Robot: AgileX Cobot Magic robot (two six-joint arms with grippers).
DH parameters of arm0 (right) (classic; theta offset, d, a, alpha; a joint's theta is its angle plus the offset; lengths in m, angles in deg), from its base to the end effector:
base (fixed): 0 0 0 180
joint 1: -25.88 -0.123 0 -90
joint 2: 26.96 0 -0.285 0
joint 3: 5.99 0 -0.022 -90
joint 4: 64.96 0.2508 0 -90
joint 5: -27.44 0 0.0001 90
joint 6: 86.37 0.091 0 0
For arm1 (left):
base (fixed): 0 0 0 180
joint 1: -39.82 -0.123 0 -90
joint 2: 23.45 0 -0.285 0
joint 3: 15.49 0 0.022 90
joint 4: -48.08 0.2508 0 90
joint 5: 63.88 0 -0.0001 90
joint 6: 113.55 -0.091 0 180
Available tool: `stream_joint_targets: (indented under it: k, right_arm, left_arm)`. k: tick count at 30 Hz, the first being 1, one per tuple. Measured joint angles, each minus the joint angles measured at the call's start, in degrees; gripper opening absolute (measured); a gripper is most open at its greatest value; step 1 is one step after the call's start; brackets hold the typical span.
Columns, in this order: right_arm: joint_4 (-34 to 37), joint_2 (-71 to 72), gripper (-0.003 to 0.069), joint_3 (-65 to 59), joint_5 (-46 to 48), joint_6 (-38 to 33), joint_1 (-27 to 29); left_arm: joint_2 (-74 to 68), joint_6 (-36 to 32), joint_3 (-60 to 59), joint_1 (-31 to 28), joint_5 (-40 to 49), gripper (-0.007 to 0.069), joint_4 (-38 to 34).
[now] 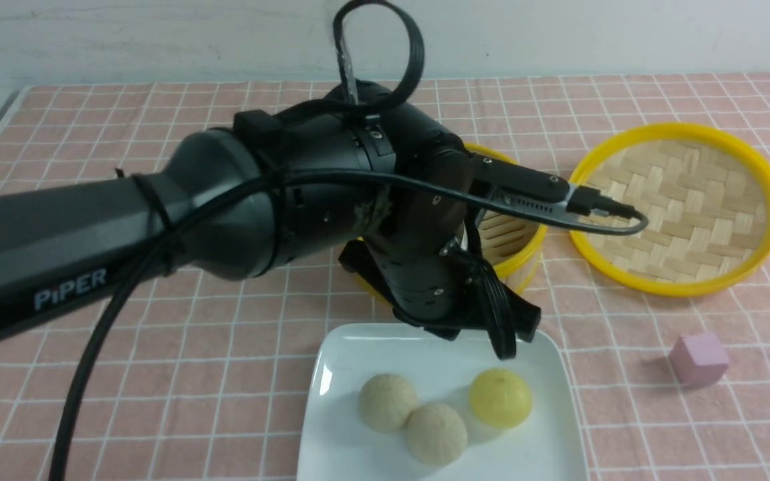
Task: Put the steamed buns into the plate on the pink tablecloth.
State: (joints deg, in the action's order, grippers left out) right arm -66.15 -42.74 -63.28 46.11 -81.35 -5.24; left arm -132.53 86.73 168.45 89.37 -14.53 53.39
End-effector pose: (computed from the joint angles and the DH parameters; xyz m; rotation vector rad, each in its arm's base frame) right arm 0.0433 0.0254 0.2917 -0.3765 1.5767 0.4679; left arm 0.2515 -0.2852 0.2662 0.7450 2.6138 -0.2584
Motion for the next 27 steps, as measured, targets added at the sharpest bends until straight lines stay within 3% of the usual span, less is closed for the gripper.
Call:
stream_joint_targets:
  k: [10,17,19,27]
  right_arm:
    - [-0.4,2.0,0.0002,-6.5,-0.6,0.0,1.3]
    - [-0.6,5.7,0.0006,-15.5,2.1,0.0,12.5]
    - [-0.7,7.7,0.001,-18.3,2.2,0.0,18.3]
    - [-0.8,8.5,0.0017,-20.7,3.3,0.0,27.0]
  left_arm:
    - [0.0,0.0,0.0,0.0,0.2,0.0001,0.5]
    - [2.2,0.0,0.0,0.0,0.6,0.0001,2.5]
    - [6.1,0.0,0.0,0.0,1.0,0.0001,4.2]
    - [20.0,0.0,0.0,0.0,6.7,0.0003,11.3]
